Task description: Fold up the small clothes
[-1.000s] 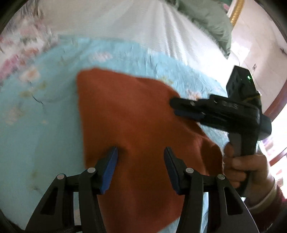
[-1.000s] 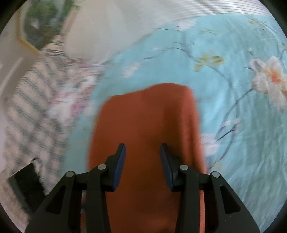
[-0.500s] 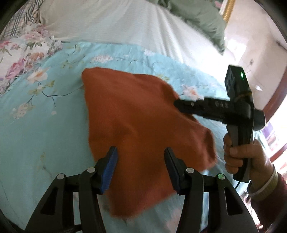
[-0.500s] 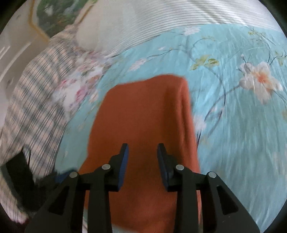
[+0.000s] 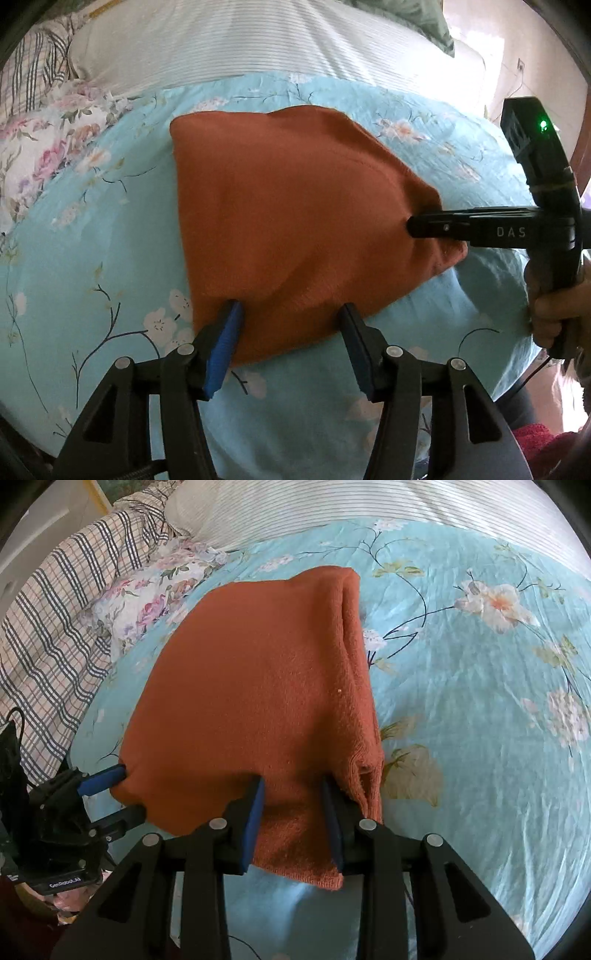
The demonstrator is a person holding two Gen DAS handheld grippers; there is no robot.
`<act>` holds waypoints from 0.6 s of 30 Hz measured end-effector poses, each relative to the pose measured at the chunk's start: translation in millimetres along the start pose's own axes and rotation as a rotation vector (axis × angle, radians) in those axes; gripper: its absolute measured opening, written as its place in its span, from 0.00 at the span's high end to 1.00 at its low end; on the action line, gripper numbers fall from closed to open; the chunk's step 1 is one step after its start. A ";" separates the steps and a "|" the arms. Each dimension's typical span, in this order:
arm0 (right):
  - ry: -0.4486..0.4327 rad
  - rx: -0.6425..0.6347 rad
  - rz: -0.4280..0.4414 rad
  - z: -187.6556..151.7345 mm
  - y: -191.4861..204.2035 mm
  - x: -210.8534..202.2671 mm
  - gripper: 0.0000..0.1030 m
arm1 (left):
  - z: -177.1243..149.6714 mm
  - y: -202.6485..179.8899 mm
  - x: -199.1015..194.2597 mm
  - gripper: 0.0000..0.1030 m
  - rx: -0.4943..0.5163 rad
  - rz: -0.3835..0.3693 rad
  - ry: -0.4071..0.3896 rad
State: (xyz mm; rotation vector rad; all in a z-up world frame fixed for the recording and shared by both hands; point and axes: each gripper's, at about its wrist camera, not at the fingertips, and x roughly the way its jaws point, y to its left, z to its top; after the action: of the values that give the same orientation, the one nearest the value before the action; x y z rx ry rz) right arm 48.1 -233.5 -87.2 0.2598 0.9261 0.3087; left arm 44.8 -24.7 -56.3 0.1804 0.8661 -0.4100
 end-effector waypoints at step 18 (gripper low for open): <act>-0.010 0.072 -0.047 -15.0 -0.9 -38.8 0.44 | -3.1 29.2 -20.6 0.45 -0.180 -0.043 0.037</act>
State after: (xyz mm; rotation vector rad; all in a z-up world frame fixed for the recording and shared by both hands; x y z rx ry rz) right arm 14.2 -247.4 -67.6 0.3049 0.9329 0.2303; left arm 43.0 8.4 -42.7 0.0030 0.9393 -0.3676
